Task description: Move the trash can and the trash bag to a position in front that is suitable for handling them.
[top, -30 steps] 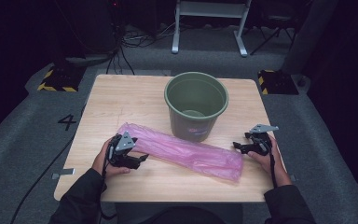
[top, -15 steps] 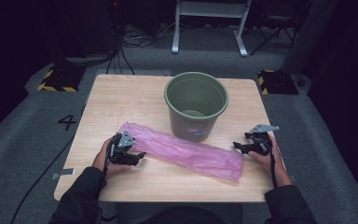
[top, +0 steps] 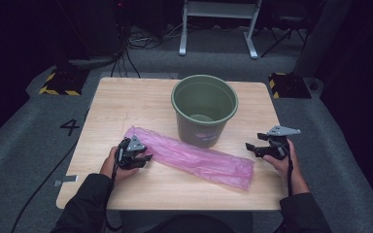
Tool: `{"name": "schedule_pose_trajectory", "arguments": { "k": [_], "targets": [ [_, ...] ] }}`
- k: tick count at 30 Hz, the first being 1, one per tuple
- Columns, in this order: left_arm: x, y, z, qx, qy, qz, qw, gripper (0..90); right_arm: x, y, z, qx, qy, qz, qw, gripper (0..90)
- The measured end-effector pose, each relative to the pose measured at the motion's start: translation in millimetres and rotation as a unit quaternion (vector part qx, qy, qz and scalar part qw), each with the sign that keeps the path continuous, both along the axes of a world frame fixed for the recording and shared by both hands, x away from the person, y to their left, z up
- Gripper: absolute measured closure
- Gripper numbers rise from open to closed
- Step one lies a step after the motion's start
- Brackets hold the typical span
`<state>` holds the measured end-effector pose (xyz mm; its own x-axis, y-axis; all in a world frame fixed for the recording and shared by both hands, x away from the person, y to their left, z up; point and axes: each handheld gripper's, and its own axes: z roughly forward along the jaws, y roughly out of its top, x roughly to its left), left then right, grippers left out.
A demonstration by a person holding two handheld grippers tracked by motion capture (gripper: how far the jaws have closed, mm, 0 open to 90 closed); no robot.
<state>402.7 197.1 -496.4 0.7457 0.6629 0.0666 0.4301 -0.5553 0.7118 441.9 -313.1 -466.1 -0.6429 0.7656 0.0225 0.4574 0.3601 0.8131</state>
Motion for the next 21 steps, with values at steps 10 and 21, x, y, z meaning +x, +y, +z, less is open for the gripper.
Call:
{"name": "schedule_pose_trajectory", "arguments": {
  "k": [10,21],
  "targets": [
    [5.9,-4.6,-5.3,-0.018,0.015,0.012,0.9996,22.1,8.5,-19.5,-14.5,-0.008,0.020,-0.033,0.9992,25.8],
    [-7.5,-26.6,5.9,-0.019,-0.034,-0.024,0.9990,20.9,13.5,-23.5,-27.1,-0.026,0.039,-0.038,0.9982,25.9]
  ]
}}
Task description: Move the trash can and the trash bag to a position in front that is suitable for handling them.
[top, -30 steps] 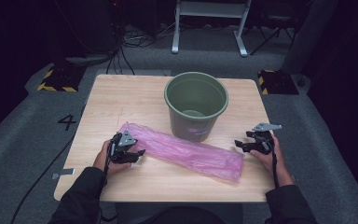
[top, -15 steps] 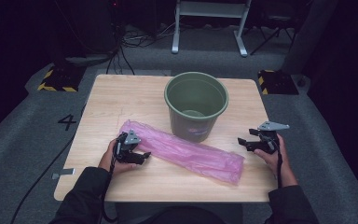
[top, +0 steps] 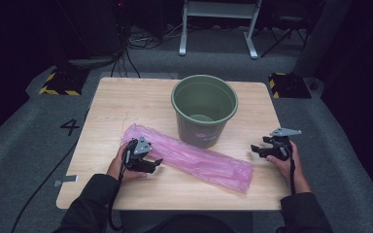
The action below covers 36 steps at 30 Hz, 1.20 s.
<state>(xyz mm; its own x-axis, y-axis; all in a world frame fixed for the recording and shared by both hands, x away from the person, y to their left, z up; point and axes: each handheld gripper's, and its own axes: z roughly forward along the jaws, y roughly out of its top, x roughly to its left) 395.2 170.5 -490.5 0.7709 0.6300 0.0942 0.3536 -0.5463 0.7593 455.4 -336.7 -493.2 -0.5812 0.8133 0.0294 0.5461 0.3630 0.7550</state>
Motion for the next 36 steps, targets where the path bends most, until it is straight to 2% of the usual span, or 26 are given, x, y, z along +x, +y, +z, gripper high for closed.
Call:
{"name": "schedule_pose_trajectory", "arguments": {
  "k": [2,3,6,9,10,11,15,16,18,20,23,25,27,32,36],
  "targets": [
    [1.2,-8.3,-2.1,-0.001,0.012,-0.016,0.9998,20.1,0.6,0.6,-1.8,-0.001,0.003,0.001,1.0000,25.9],
    [1.2,-8.3,-2.1,-0.001,0.012,-0.016,0.9998,19.5,0.6,0.6,-1.8,-0.001,0.003,0.001,1.0000,25.9],
    [2.5,-22.0,-5.7,0.014,0.017,-0.033,0.9992,19.1,0.9,2.4,-3.8,-0.003,0.009,0.004,0.9999,25.9],
    [4.5,-27.4,-7.3,0.017,0.018,-0.033,0.9991,19.9,1.6,2.8,-5.0,0.002,0.013,0.006,0.9999,25.9],
    [7.4,-31.9,-9.8,0.019,0.029,-0.032,0.9989,20.7,1.9,3.1,-5.5,0.002,0.015,0.004,0.9999,25.9],
    [7.4,-31.9,-9.8,0.019,0.029,-0.032,0.9989,20.9,1.9,3.1,-5.5,0.002,0.015,0.004,0.9999,25.9],
    [11.1,-33.3,-9.6,0.009,0.037,-0.029,0.9989,31.8,1.2,4.3,-6.3,-0.002,0.014,0.007,0.9999,26.0],
    [12.0,-32.4,-9.4,0.004,0.042,-0.029,0.9987,31.8,1.2,4.3,-6.3,-0.002,0.014,0.007,0.9999,26.0],
    [14.2,-30.2,-9.5,-0.008,0.053,-0.024,0.9983,43.5,1.4,3.6,-6.5,0.000,0.014,0.007,0.9999,26.6],
    [15.0,-28.7,-9.1,-0.010,0.052,-0.025,0.9983,56.6,1.8,3.6,-6.8,0.001,0.013,0.005,0.9999,26.7],
    [15.5,-27.5,-9.0,-0.010,0.052,-0.018,0.9984,64.5,1.7,3.7,-6.9,0.003,0.013,0.005,0.9999,26.6],
    [16.1,-26.5,-9.3,-0.008,0.043,-0.011,0.9990,69.7,1.7,3.2,-7.3,0.006,0.013,0.004,0.9999,26.7],
    [16.0,-27.1,-9.0,0.003,0.030,-0.008,0.9995,76.7,1.6,2.9,-7.4,0.006,0.012,0.004,0.9999,26.7],
    [16.5,-27.0,-9.9,0.007,0.019,-0.005,0.9998,85.7,1.2,2.9,-7.6,0.010,0.012,0.002,0.9999,26.7],
    [14.8,-26.1,-9.2,0.015,0.005,-0.010,0.9998,88.5,0.7,3.2,-8.0,0.006,0.009,0.003,0.9999,26.7]
  ]
}}
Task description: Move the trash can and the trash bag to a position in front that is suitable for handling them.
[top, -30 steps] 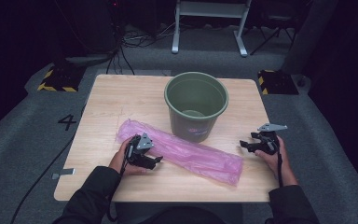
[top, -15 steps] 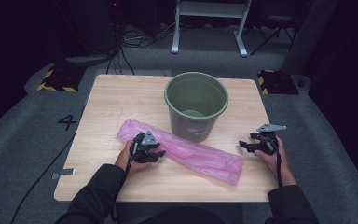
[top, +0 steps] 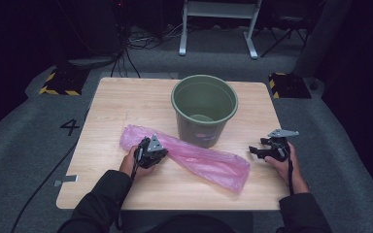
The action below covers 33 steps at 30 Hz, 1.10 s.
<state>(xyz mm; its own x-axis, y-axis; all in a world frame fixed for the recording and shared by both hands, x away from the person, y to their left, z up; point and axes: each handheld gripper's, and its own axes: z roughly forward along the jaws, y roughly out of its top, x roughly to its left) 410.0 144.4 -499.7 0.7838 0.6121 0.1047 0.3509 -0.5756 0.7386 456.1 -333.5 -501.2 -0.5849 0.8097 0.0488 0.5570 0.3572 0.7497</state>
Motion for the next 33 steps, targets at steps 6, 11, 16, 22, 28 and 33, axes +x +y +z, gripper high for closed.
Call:
{"name": "schedule_pose_trajectory", "arguments": {
  "k": [6,11,16,22,28,33],
  "targets": [
    [-3.9,2.9,3.7,0.000,-0.017,-0.011,0.9998,89.7,-0.8,0.2,-0.3,0.000,-0.002,-0.003,1.0000,26.7],
    [-5.6,6.4,6.5,-0.001,-0.026,-0.004,0.9996,89.8,-0.1,0.3,-0.6,-0.001,-0.003,-0.004,1.0000,26.7],
    [-7.5,10.6,9.5,-0.005,-0.043,0.008,0.9990,89.8,0.9,1.8,-0.6,-0.004,-0.004,-0.005,1.0000,26.7],
    [-10.1,15.2,14.4,-0.011,-0.063,0.019,0.9978,89.9,1.1,2.0,-0.6,-0.003,-0.004,-0.005,1.0000,26.7],
    [-13.6,18.9,20.0,-0.022,-0.084,0.026,0.9959,89.9,1.0,2.4,-0.7,-0.006,-0.005,-0.006,1.0000,26.7],
    [-16.8,22.0,26.4,-0.028,-0.106,0.026,0.9936,90.0,1.0,2.3,-0.7,-0.005,-0.005,-0.007,1.0000,26.7]
  ]
}}
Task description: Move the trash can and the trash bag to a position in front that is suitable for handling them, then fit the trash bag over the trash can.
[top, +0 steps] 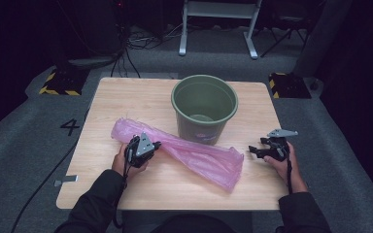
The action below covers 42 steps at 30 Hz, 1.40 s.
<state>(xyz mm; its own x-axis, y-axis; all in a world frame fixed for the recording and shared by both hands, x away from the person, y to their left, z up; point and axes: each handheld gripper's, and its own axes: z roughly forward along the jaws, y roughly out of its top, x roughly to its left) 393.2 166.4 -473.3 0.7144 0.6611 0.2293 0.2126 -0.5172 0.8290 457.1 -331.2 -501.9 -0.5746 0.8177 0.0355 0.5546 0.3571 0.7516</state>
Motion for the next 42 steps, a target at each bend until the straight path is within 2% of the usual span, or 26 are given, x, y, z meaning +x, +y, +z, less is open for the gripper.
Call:
{"name": "schedule_pose_trajectory", "arguments": {
  "k": [4,12,14,15,19,21,24,26,27,28,29,30,31,38,39,40,42],
  "targets": [
    [-2.3,1.8,4.2,-0.003,-0.010,0.002,0.9999,90.0,-0.1,0.0,0.0,-0.001,0.000,0.000,1.0000,26.7],
    [-6.1,6.2,15.9,-0.023,-0.027,0.001,0.9994,90.0,-0.3,0.0,0.0,0.001,0.000,-0.001,1.0000,26.7],
    [-7.5,7.3,19.8,-0.028,-0.035,0.002,0.9990,89.9,-0.3,-0.1,0.0,0.001,0.000,-0.001,1.0000,26.7],
    [-9.1,8.9,24.1,-0.037,-0.045,0.005,0.9983,89.9,-0.4,0.0,0.0,-0.001,0.000,0.000,1.0000,26.7],
    [-11.0,11.4,30.1,-0.048,-0.058,0.009,0.9971,89.9,-0.8,-0.2,0.0,-0.001,-0.001,-0.002,1.0000,26.7],
    [-12.6,13.6,35.9,-0.056,-0.074,0.011,0.9956,90.0,-1.0,-0.6,0.0,0.000,0.000,-0.001,1.0000,26.7],
    [-14.2,15.5,39.4,-0.060,-0.084,0.015,0.9946,90.0,-1.0,-0.6,0.0,0.000,0.000,-0.001,1.0000,26.6],
    [-16.3,18.5,43.1,-0.068,-0.094,0.017,0.9931,90.0,-1.2,-0.6,0.0,-0.002,-0.001,0.000,1.0000,26.6],
    [-18.8,20.7,46.7,-0.077,-0.103,0.016,0.9915,90.0,-1.4,-0.5,0.0,-0.002,-0.001,0.000,1.0000,26.6],
    [-18.8,20.7,46.7,-0.077,-0.103,0.016,0.9915,90.0,-1.4,-0.5,0.0,-0.002,-0.001,0.000,1.0000,26.6],
    [-21.8,23.7,51.1,-0.091,-0.114,0.011,0.9892,90.0,-1.5,-0.4,0.0,-0.001,-0.001,-0.001,1.0000,26.6],
    [-21.8,23.7,51.1,-0.091,-0.114,0.011,0.9892,90.0,-1.5,-0.4,0.0,-0.001,-0.001,-0.001,1.0000,26.6],
    [-24.7,26.1,55.4,-0.102,-0.127,0.000,0.9866,90.0,-1.5,-0.4,0.0,-0.001,-0.001,-0.001,1.0000,26.6],
    [-23.7,27.3,64.5,-0.116,-0.135,-0.012,0.9838,90.0,-1.5,-0.4,0.0,0.000,0.000,-0.002,1.0000,26.6],
    [-21.8,26.9,68.7,-0.130,-0.139,-0.019,0.9816,90.0,-1.5,-0.3,0.0,0.000,0.000,-0.002,1.0000,26.6],
    [-21.8,26.9,68.7,-0.130,-0.139,-0.019,0.9816,90.0,-1.5,-0.3,0.0,0.000,0.000,-0.002,1.0000,26.6],
    [-19.7,24.7,75.3,-0.139,-0.149,-0.026,0.9787,90.0,-1.5,-0.4,0.0,0.001,0.000,-0.002,1.0000,26.6]
  ]
}}
